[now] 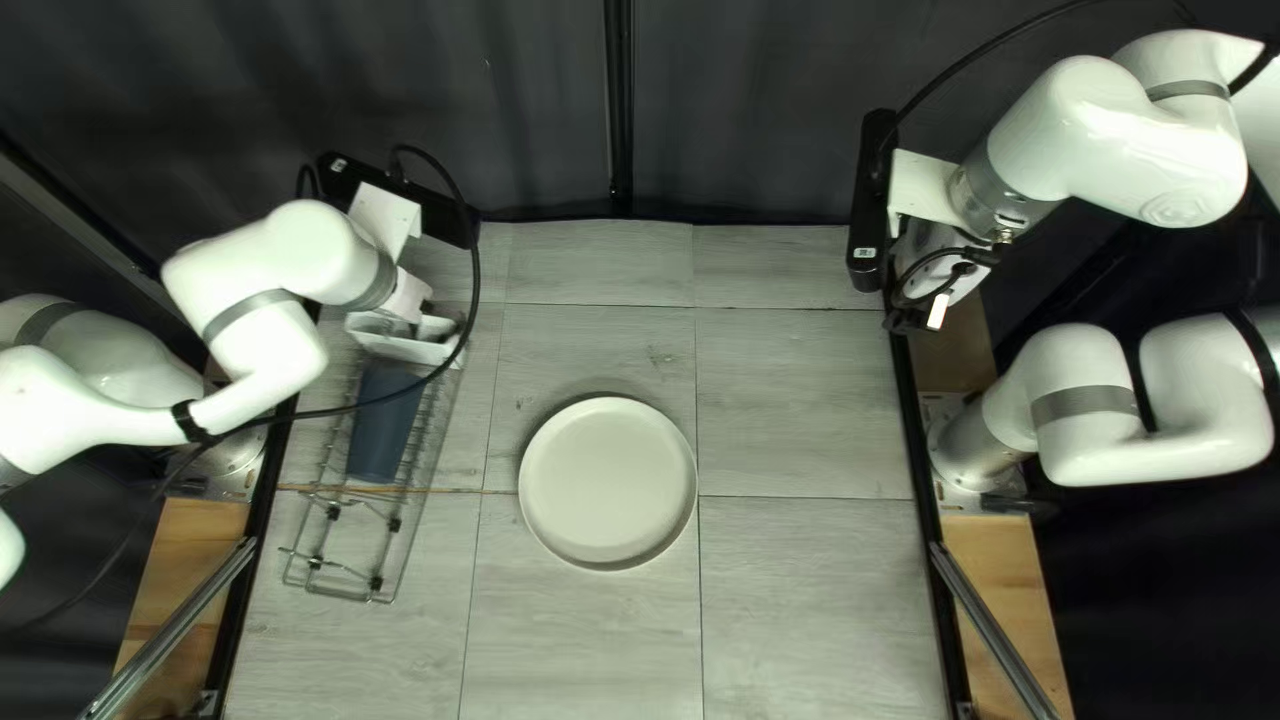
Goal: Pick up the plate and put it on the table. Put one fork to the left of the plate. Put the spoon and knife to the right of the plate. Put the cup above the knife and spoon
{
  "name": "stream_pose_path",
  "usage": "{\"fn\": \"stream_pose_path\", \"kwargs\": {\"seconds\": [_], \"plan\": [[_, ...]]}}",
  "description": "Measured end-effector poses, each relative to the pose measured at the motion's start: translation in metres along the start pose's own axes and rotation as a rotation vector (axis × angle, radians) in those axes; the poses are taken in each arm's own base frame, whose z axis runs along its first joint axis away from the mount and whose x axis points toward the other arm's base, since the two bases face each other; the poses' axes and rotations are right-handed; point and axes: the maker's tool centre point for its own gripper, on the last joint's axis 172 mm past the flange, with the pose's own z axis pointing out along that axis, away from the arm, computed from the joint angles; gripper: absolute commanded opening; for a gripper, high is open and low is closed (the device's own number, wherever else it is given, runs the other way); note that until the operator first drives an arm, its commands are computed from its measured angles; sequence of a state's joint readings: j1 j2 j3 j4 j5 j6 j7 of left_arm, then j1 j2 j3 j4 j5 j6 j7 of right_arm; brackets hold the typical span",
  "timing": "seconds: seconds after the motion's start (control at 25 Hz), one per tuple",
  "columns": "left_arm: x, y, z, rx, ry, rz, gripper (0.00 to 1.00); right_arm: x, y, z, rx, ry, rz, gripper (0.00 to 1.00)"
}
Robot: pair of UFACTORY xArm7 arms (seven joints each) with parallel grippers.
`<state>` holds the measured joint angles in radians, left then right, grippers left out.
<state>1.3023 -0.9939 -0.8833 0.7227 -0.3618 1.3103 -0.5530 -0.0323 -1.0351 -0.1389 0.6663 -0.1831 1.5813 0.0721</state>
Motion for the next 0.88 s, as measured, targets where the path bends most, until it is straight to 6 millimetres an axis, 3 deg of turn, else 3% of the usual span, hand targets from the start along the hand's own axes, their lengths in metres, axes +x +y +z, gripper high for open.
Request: {"fn": "stream_pose_path", "kwargs": {"seconds": [0.28, 0.6, 0.88], "plan": [[0.026, -0.014, -0.039, -0.014, 0.043, 0.018, 0.0, 0.0, 0.0, 0.0, 0.0, 0.0, 0.0, 1.0], [0.06, -0.013, -0.084, -0.08, 0.055, 0.072, 0.0, 0.0, 0.0, 0.0, 0.0, 0.0, 0.0, 1.0], [0.079, -0.016, -0.091, -0.157, 0.003, 0.142, 0.0, 0.0, 0.0, 0.0, 0.0, 0.0, 0.0, 1.0]]}}
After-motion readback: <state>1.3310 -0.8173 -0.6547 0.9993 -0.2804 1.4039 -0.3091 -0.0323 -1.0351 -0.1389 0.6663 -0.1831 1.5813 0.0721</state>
